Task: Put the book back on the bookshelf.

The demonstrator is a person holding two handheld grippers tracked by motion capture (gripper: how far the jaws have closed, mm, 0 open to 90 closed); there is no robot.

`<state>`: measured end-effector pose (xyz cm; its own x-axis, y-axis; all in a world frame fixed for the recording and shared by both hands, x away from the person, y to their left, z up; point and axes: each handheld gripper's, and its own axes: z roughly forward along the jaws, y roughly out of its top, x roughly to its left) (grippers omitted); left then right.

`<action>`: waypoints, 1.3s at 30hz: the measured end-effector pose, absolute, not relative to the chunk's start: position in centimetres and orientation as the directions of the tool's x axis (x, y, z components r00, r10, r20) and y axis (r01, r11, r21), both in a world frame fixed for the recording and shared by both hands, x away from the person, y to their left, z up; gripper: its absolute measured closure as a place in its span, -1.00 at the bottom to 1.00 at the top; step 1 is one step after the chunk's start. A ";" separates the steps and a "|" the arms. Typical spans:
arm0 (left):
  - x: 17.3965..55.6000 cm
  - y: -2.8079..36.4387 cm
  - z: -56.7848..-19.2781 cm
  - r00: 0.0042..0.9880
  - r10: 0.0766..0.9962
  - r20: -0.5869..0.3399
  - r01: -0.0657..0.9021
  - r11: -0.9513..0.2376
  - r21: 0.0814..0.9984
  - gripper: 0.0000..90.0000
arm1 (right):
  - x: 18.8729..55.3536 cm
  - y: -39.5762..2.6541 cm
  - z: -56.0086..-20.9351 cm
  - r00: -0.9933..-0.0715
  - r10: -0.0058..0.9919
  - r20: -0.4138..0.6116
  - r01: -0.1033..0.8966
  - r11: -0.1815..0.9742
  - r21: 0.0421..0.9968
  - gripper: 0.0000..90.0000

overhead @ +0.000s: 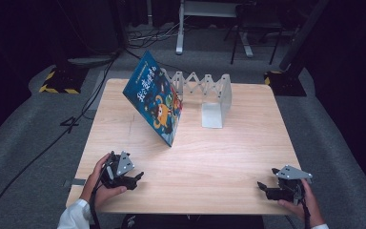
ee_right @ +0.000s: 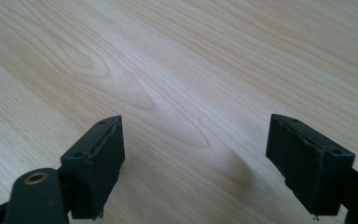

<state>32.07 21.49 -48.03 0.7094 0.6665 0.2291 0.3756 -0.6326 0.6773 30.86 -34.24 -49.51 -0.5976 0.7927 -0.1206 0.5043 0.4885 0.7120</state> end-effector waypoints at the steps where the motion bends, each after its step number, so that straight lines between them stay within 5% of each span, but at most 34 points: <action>1: 32.0 21.7 -48.3 0.709 0.671 0.216 0.385 -0.625 0.679 -0.62 | 30.8 -34.4 -49.6 -0.595 0.795 -0.119 0.507 0.486 0.712 -0.56; 13: 31.1 24.3 -50.1 0.640 0.756 0.135 0.487 -0.535 0.690 -0.60 | 30.7 -36.5 -50.4 -0.561 0.827 -0.033 0.545 0.398 0.738 -0.61; 19: 31.5 25.6 -50.5 0.646 0.763 -0.012 0.557 -0.461 0.691 -0.60 | 31.0 -36.8 -50.5 -0.529 0.849 -0.005 0.571 0.361 0.737 -0.65; 39: 31.5 26.0 -50.5 0.645 0.764 -0.009 0.556 -0.461 0.692 -0.62 | 31.1 -36.9 -50.5 -0.523 0.852 -0.004 0.575 0.356 0.737 -0.65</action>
